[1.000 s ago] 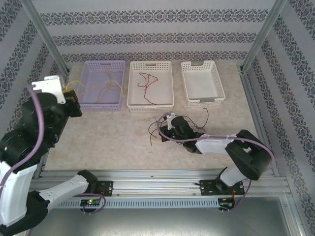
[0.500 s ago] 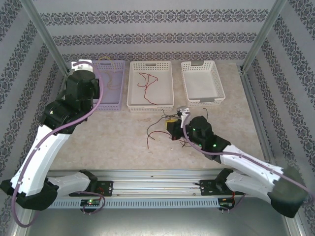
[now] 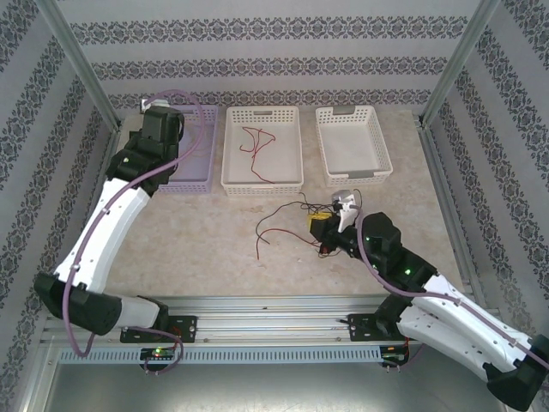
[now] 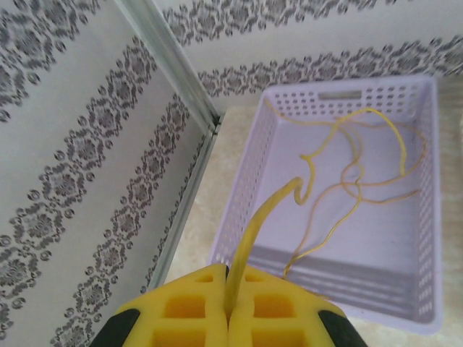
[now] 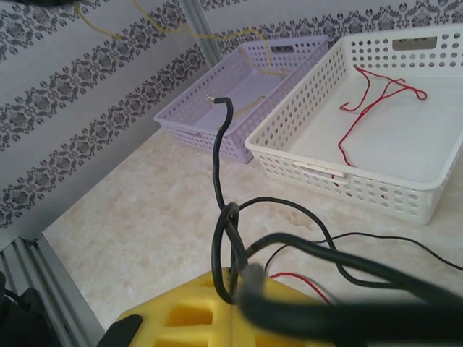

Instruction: Untangle the cables

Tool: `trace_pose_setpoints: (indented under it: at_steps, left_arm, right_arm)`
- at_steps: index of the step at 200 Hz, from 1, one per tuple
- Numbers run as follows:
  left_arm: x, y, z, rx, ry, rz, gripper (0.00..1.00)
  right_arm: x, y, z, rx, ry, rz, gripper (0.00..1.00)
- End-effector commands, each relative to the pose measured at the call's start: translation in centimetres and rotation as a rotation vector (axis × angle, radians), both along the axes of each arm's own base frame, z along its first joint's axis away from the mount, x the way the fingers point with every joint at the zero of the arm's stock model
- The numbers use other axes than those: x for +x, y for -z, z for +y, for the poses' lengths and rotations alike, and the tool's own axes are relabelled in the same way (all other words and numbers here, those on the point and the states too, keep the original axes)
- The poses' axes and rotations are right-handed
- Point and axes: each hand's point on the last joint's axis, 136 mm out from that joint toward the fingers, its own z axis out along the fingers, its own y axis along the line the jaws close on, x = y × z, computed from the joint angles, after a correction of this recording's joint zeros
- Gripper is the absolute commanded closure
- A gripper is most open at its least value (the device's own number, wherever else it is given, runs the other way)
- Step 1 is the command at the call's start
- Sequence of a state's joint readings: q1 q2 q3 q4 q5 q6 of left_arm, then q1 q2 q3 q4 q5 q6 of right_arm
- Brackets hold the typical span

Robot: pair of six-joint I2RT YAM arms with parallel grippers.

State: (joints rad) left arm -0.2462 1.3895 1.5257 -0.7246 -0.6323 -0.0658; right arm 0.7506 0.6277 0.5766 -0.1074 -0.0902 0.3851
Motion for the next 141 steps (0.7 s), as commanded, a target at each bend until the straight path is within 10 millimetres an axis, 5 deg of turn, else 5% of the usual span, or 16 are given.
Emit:
trace_pose_setpoints:
  at_steps: [1, 47, 141]
  left_arm:
    - [1.2, 0.9, 0.6, -0.046, -0.036, -0.018, 1.0]
    - [3.9, 5.5, 0.8, -0.049, -0.057, 0.084, 1.0]
    - [8.7, 18.7, 3.1, -0.064, -0.157, 0.418, 1.0]
  right_arm:
    - [-0.9, -1.9, -0.5, 0.01, -0.015, -0.034, 1.0]
    - [-1.6, -2.3, -0.6, 0.03, -0.036, -0.029, 1.0]
    - [-3.0, -3.8, -0.3, 0.084, -0.09, -0.03, 1.0]
